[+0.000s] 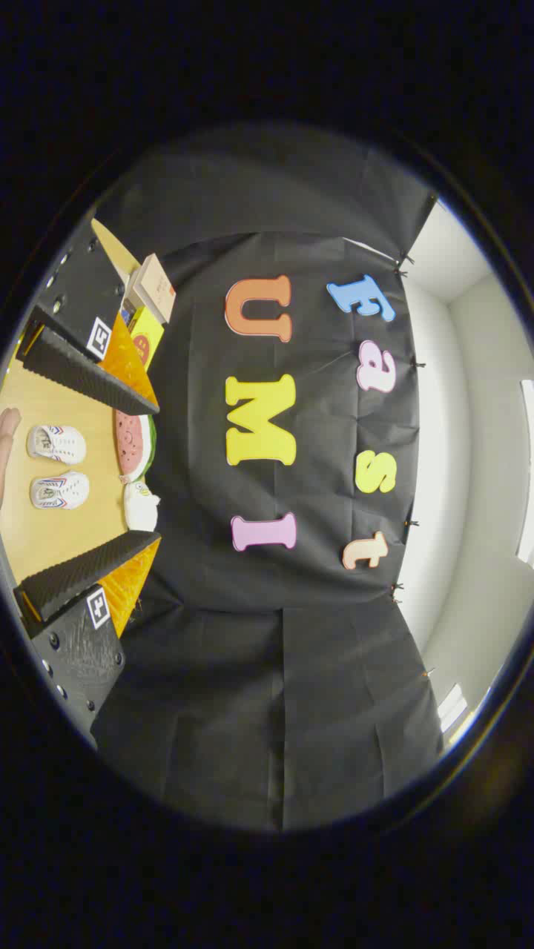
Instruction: Open the storage box then place both shoes into the box .Put the left shoe in first, then the right shoe, with the right side of both shoes facing outward in a uniform manner.
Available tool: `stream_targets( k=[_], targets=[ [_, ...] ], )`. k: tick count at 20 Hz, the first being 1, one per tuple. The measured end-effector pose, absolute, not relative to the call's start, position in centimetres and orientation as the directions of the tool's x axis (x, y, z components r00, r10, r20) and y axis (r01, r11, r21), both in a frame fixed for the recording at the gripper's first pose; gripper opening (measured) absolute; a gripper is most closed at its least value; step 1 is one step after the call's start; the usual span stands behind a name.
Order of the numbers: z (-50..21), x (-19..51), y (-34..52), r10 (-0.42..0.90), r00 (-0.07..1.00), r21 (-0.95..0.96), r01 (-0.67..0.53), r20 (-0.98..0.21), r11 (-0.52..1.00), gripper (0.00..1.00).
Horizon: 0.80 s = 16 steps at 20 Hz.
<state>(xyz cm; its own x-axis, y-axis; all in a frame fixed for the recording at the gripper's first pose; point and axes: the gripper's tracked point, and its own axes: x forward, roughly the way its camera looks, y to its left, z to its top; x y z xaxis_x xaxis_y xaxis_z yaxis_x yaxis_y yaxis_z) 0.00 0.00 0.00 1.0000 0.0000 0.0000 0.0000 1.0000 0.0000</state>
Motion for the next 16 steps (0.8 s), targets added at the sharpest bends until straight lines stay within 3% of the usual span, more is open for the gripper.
stream_targets(
  k=[16],
  targets=[
    [-0.1, 2.6, 4.5, 0.083, 0.996, -0.033, -0.083, 0.010, 0.996, 0.95]
  ],
)
